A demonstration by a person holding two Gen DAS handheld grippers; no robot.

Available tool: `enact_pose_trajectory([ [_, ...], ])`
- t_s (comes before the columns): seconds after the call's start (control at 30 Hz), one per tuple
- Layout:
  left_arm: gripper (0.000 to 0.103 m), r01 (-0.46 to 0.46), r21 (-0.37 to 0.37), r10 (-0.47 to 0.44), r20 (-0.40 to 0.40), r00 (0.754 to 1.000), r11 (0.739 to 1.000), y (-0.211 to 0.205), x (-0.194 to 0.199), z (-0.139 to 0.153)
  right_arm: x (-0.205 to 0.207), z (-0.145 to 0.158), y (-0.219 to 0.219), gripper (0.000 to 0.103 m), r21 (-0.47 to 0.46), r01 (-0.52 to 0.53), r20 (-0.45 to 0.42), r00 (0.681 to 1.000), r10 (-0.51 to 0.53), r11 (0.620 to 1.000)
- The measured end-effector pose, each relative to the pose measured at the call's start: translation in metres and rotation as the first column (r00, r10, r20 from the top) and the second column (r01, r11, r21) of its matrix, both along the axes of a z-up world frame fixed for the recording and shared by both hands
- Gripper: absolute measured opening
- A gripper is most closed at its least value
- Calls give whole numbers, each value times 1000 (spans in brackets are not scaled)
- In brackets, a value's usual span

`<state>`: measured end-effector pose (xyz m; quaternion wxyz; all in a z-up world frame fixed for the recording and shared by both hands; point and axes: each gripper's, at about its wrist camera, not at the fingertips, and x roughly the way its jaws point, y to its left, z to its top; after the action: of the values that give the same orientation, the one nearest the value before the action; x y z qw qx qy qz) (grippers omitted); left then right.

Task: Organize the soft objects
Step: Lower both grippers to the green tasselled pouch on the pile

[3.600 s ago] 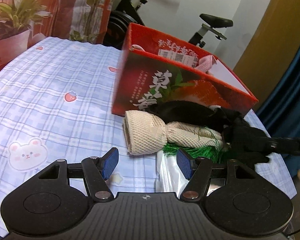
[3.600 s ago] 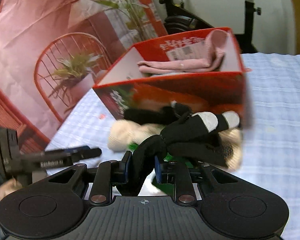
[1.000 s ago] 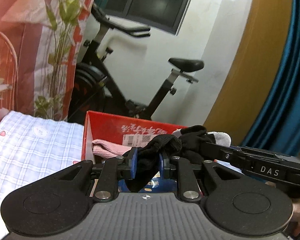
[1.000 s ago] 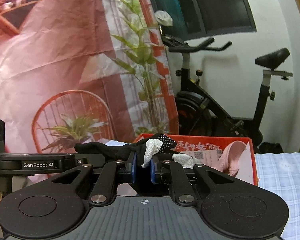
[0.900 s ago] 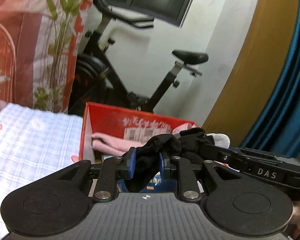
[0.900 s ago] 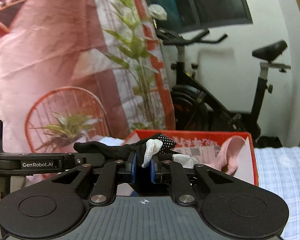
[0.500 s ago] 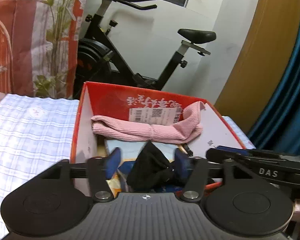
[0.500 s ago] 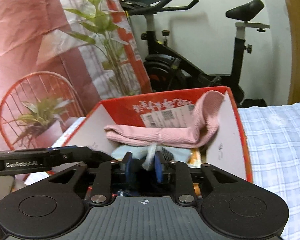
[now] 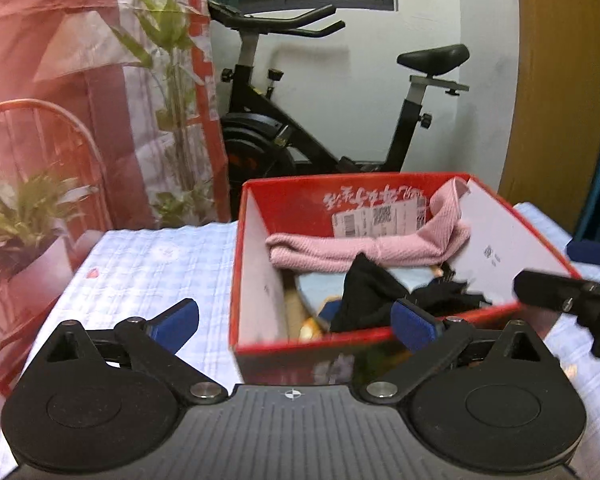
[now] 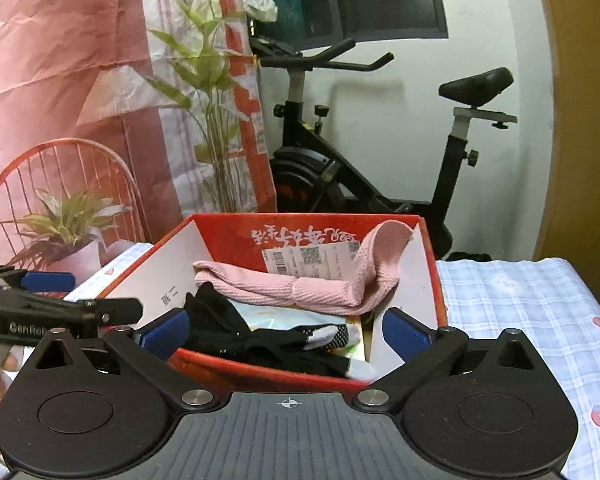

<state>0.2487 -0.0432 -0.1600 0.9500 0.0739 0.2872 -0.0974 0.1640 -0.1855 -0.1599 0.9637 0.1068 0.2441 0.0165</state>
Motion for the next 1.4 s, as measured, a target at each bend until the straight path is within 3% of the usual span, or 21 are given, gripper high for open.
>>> enact_pose_trajectory([
  [0.13,103,-9,-3,9,-6,1000,1000,6,-24,-4,-23,1,2,103,-6,14,11,1000,-14,1000],
  [0.37,103,-37,-147,21,-108,994,988,26,-54,-24,-69,-18,10,103,-8,-15,-40,999,15,1000],
  [0.47,103,-63,-158,38,-155,987,986,28,-64,-35,-90,-34,17,103,-21,-48,-82,996,46,999],
  [0.67,103,-45,-138,20,-176,984,989,23,-82,-52,-116,-62,29,102,-29,-97,-175,980,90,995],
  [0.77,103,-42,-139,15,-191,982,989,24,-84,-56,-117,-73,36,92,-35,-129,-229,966,118,991],
  [0.83,103,-51,-150,22,-189,982,987,27,-85,-56,-114,-77,38,77,-34,-143,-252,959,130,989],
  [1.0,103,-65,-141,39,-185,982,988,30,-83,-55,-103,-79,42,58,-19,-199,-255,949,187,980],
  [1.4,103,-100,-134,70,-211,975,986,37,-74,-57,-55,-71,73,58,-53,-305,-189,938,290,951],
])
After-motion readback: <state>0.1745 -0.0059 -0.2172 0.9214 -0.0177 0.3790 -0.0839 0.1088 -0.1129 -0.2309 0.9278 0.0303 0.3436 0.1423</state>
